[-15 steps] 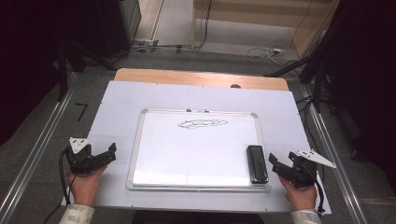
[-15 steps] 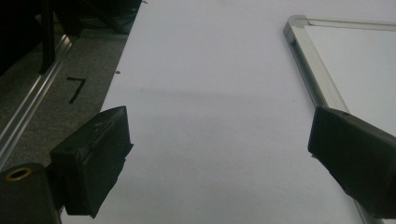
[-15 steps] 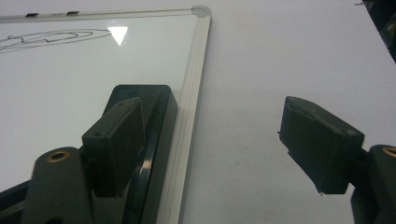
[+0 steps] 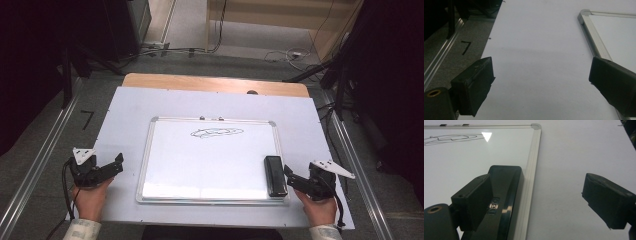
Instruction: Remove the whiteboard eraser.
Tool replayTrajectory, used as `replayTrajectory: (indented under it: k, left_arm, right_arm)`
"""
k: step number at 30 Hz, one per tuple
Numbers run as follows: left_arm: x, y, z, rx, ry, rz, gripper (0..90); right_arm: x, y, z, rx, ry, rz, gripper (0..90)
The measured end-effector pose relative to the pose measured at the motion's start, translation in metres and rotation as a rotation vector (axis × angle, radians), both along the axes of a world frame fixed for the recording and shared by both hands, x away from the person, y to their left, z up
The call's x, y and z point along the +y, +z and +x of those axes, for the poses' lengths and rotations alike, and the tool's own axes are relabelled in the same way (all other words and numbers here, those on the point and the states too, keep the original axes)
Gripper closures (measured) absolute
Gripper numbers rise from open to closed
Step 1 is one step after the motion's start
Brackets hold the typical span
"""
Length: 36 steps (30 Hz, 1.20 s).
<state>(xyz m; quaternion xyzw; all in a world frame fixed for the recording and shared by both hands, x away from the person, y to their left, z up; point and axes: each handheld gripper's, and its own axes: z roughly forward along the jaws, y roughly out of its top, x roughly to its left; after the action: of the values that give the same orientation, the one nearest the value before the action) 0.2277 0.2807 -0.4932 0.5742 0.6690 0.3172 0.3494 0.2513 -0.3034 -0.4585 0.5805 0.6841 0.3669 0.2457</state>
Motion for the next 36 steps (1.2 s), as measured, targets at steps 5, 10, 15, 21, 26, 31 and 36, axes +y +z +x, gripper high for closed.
replayTrajectory:
  k: [5, 10, 15, 21, 26, 31, 36]
  left_arm:
    - [0.001, 0.0, -0.001, -0.007, 0.008, 0.003, 6.8]
    - [0.001, 0.0, 0.0, -0.006, 0.008, 0.0, 6.8]
    - [0.001, 0.0, 0.0, -0.007, 0.008, 0.001, 6.8]
    - [0.001, 0.0, 0.0, -0.005, 0.008, 0.0, 6.8]
    - [0.002, 0.0, 0.0, -0.007, 0.01, -0.002, 6.8]
    - [0.002, 0.0, 0.0, -0.006, 0.01, -0.003, 6.8]
    - [0.002, 0.0, 0.0, -0.005, 0.013, -0.006, 6.8]
  right_arm:
    - [0.011, -0.003, 0.003, 0.018, 0.012, -0.003, 8.4]
    - [0.023, -0.005, 0.005, 0.028, 0.026, -0.012, 9.9]
    - [0.031, -0.007, 0.007, 0.037, 0.004, -0.015, 17.1]
    - [0.043, -0.011, 0.011, 0.04, 0.011, -0.011, 22.4]
    - [0.054, -0.017, 0.015, 0.074, 0.002, -0.05, 24.8]
    - [0.06, -0.021, 0.017, 0.091, -0.028, -0.065, 30.2]
    - [0.059, -0.025, 0.019, 0.107, -0.032, -0.057, 34.0]
